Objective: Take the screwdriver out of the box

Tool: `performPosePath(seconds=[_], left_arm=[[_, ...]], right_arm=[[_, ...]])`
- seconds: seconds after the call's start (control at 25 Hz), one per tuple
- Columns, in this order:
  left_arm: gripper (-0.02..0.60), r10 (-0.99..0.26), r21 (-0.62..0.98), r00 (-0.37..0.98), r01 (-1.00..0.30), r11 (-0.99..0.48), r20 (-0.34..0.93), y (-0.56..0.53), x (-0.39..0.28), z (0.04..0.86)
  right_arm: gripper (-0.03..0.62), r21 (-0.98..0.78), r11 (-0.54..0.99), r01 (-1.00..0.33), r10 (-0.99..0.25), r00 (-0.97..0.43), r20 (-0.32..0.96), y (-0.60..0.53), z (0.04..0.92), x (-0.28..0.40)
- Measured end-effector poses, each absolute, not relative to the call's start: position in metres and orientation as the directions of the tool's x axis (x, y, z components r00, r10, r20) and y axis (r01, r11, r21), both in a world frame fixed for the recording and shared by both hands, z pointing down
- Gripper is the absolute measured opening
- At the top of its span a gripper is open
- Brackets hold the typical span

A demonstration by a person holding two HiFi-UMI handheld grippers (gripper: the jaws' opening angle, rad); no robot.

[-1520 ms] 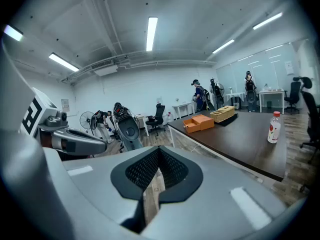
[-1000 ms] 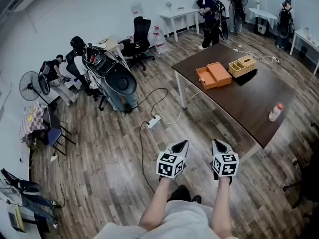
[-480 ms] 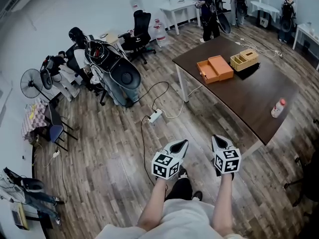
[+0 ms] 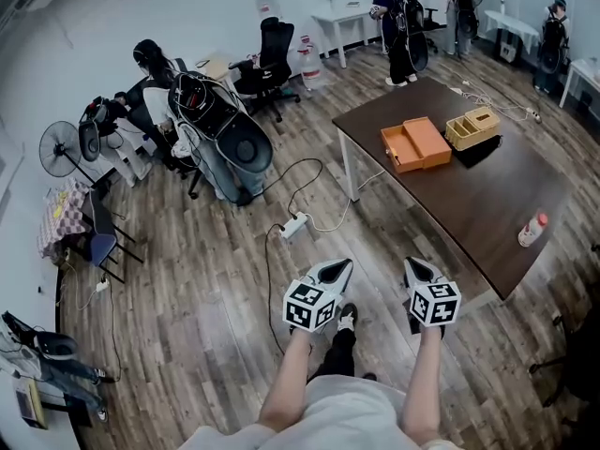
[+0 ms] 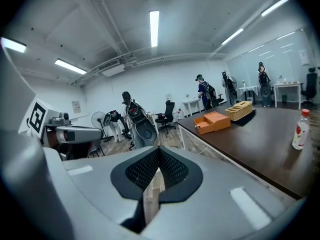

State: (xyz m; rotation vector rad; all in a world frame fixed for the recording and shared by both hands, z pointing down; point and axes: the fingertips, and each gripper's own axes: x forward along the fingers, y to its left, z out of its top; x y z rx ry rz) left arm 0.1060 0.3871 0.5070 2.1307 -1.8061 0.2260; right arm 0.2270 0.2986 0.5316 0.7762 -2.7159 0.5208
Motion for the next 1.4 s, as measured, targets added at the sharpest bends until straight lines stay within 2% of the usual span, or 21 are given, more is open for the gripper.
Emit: performPosePath(seconds=[0.24, 0.52, 0.84, 1.4], left_arm=[[0.054, -0.914, 0.194, 0.227, -0.966, -0.168, 0.335, 0.316, 0.082, 0.515], [0.054, -0.902, 0.221, 0.29, -0.949, -0.226, 0.319, 0.233, 0.05, 0.507], [0.054, -0.886, 0.249, 0.334, -0.933, -0.261, 0.322, 0.159, 0.0, 0.51], [0.054, -0.879, 0.278, 0.342, -0.926, -0.255, 0.332, 0.106, -0.088, 0.528]], right_arm=[[0.002, -0.247, 0.769, -0.59, -0.46, -0.779, 0.427, 0.249, 0.553, 0.213], [0.002, -0.239, 0.71, -0.662, -0.533, -0.727, 0.433, 0.172, 0.538, 0.192], [0.002, -0.219, 0.686, -0.694, -0.552, -0.693, 0.463, 0.115, 0.539, 0.144], [0.002, -0.207, 0.646, -0.735, -0.583, -0.65, 0.488, 0.054, 0.554, 0.08]])
